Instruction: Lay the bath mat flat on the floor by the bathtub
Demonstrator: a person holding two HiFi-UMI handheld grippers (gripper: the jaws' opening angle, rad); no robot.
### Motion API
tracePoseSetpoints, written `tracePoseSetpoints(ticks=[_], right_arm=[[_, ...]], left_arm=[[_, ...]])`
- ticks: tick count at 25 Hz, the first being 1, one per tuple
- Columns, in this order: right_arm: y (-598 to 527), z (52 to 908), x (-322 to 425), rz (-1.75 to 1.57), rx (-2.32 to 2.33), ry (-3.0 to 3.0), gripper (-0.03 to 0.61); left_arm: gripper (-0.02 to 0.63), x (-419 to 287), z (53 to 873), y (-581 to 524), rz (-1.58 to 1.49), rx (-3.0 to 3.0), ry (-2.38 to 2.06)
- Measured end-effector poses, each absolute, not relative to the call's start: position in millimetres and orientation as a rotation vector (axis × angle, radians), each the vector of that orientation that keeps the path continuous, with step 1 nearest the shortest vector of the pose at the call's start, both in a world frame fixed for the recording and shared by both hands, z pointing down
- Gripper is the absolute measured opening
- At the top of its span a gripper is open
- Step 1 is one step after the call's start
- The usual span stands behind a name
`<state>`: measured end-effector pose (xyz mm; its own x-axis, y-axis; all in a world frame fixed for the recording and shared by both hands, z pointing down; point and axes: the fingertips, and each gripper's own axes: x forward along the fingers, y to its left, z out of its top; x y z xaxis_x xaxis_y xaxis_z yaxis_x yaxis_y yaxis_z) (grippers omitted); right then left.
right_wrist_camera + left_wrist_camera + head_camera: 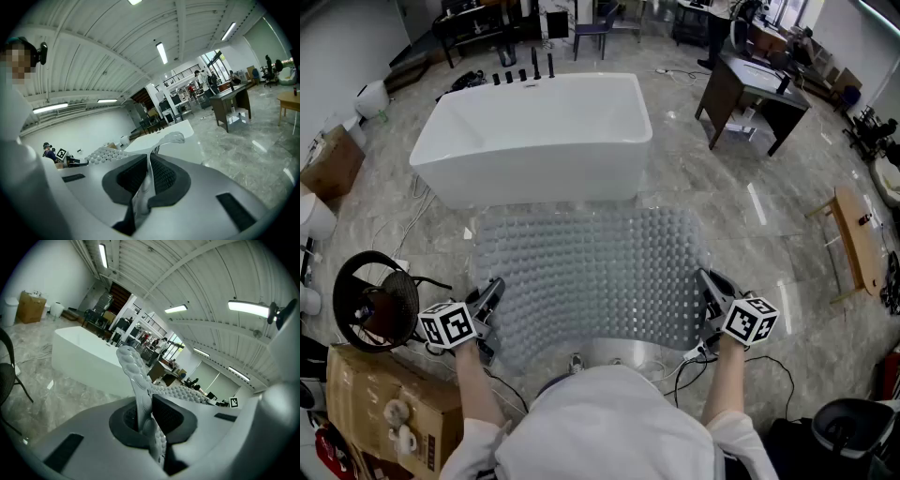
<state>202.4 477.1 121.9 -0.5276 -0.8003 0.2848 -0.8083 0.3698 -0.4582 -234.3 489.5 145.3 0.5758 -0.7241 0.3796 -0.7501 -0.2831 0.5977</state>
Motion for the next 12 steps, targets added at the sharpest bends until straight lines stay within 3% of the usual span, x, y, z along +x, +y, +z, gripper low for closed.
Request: tracePoseSetpoints(ticks=[12], right_arm=[[481.8,123.3,201.1,0.901,1.511,-2.612,0.040]], left_arm=[[0.044,-235.2,146.1,494.9,0.033,2.043,-1.174]])
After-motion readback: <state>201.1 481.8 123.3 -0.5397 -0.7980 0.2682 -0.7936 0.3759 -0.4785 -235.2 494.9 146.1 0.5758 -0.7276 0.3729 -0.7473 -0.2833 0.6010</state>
